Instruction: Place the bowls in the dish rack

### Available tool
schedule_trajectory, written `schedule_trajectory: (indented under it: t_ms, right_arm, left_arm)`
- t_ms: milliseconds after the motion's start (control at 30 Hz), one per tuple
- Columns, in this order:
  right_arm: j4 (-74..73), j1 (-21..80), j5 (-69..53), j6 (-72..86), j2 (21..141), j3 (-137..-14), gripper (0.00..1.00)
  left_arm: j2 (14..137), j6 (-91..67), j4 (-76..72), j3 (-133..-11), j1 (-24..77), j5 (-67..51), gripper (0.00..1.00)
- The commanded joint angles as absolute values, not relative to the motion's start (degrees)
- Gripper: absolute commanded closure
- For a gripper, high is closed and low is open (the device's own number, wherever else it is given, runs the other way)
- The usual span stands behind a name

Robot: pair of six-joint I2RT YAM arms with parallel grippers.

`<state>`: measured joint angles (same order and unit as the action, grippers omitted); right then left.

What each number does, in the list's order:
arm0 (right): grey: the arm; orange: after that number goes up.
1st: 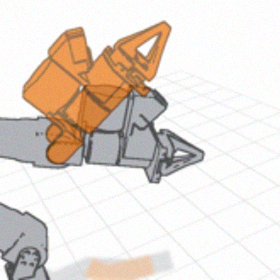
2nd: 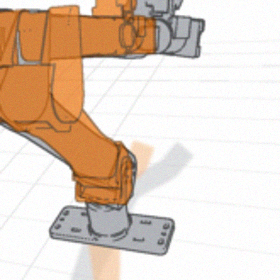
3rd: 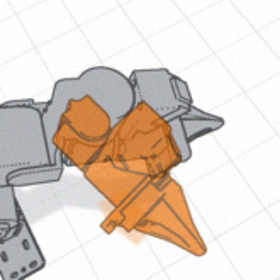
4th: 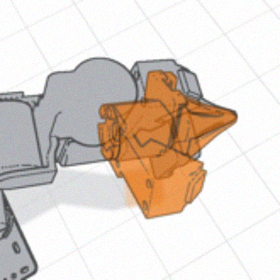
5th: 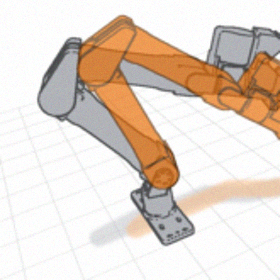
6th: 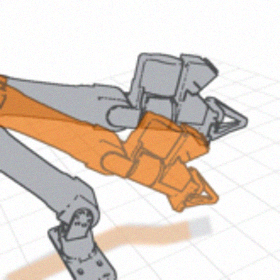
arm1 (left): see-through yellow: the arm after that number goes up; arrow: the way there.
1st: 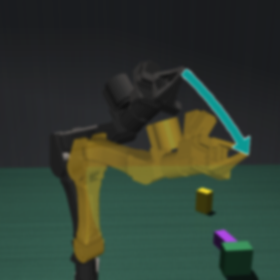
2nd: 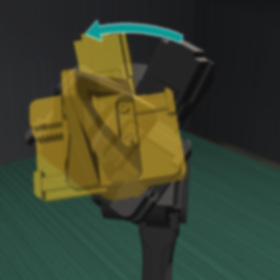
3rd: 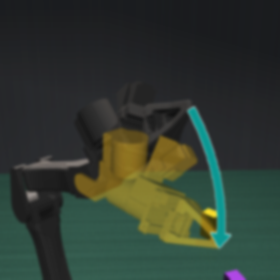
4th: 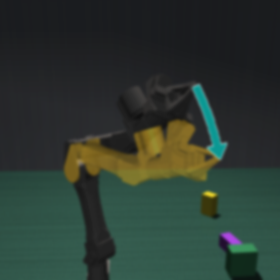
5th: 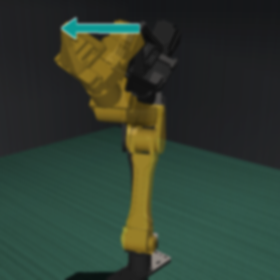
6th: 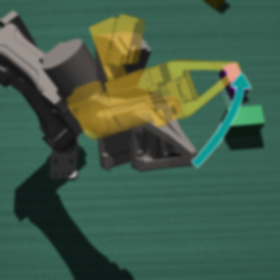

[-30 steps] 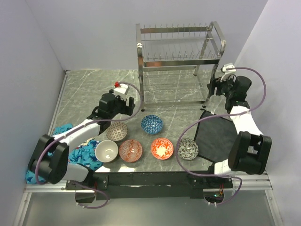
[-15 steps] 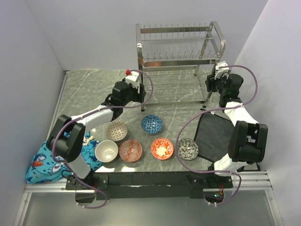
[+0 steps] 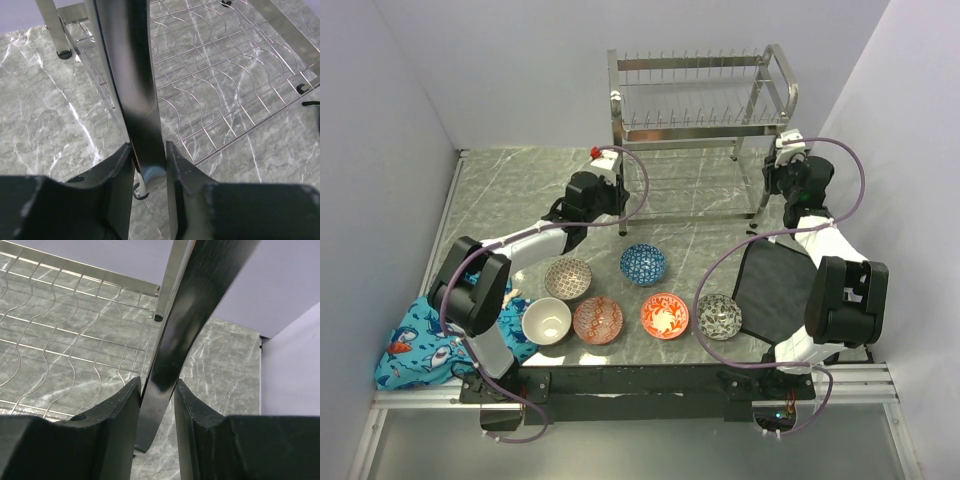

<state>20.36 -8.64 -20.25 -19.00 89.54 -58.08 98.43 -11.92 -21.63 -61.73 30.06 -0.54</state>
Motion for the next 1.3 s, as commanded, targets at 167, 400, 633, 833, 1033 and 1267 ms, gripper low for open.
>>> schedule_trajectory:
  t_ms: [167, 400, 633, 833, 1033, 1267]
  right_arm:
    - [22.4, -2.4, -22.9, -21.4, 87.8, -59.2, 0.67]
    - [22.8, 3.7, -21.4, -19.4, 85.3, -56.2, 0.68]
    - [22.1, 9.1, -20.4, -18.0, 83.5, -54.3, 0.67]
    - [21.9, 11.3, -19.4, -17.8, 82.4, -53.2, 0.67]
    - [20.3, 11.6, -17.1, -17.8, 81.6, -53.4, 0.64]
    - [7.4, 11.5, -14.7, -15.1, 70.0, -51.1, 0.2]
  left_arm:
    - [94.5, -10.4, -24.6, -60.8, 30.2, 4.1, 0.89]
    - [88.1, -8.3, -24.3, -55.1, 30.1, 7.6, 0.89]
    - [84.9, -6.1, -25.0, -51.2, 28.7, 11.5, 0.87]
    - [84.2, -2.9, -27.5, -49.7, 25.6, 13.4, 0.84]
    - [82.3, -2.4, -26.8, -47.9, 25.3, 9.8, 0.82]
    - [76.4, -3.9, -22.4, -45.8, 27.9, 5.3, 0.51]
